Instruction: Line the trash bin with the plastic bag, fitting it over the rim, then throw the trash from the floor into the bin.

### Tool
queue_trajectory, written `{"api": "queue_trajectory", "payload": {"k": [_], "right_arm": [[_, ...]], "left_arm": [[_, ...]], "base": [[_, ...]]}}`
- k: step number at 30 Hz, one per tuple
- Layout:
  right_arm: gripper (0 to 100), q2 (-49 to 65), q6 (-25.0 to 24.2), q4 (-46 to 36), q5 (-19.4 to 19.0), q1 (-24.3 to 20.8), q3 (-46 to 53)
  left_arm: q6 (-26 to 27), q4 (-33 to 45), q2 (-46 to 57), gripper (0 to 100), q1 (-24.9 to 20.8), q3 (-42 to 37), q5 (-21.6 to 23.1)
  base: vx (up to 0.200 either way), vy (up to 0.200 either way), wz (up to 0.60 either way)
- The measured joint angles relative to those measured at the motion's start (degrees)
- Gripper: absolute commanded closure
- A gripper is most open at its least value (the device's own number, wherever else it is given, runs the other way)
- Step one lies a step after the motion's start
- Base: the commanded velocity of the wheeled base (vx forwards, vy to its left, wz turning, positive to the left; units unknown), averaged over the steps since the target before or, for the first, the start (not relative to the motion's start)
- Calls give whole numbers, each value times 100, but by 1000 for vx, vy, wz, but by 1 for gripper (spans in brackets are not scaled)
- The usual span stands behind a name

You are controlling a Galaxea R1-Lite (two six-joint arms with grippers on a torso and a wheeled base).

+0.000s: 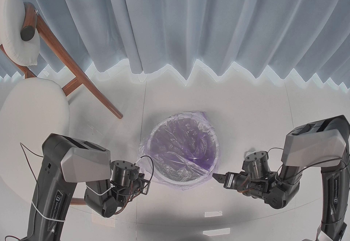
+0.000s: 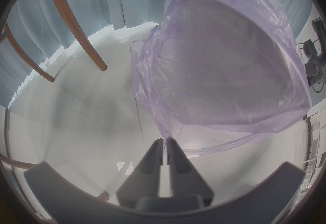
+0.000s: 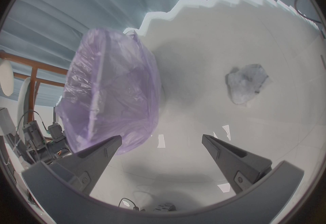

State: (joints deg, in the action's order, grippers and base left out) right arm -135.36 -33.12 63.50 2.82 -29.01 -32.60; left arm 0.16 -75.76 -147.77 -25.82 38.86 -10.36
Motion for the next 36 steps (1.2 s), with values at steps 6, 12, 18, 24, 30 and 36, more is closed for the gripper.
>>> {"api": "queue_trajectory", "payload": {"k": [6,12,18,24,30,36], "right_arm": [[0,477,-73,536,-41,176,901],[0,745,-78,1229,-48,380,1592],[0,855,-62,1765,-50,592,2120],[0,902,-49,2271,-52,749,2651],[0,1003,-32,2502,-52,870,3010],[0,1185,463,2548,-289,1336,3142]], "left_arm": [[-11,-457,-29,0,9,-41,-11],[-21,-1182,61,0,13,-667,0],[-69,-1275,664,0,11,-1698,11],[-127,-1300,1842,0,0,-2745,18],[-450,-1297,3234,0,-44,-3449,16],[-891,-1111,4648,0,-130,-3735,-23]], "base": [[0,0,0],[0,0,0],[0,0,0],[0,0,0],[0,0,0],[0,0,0]]}}
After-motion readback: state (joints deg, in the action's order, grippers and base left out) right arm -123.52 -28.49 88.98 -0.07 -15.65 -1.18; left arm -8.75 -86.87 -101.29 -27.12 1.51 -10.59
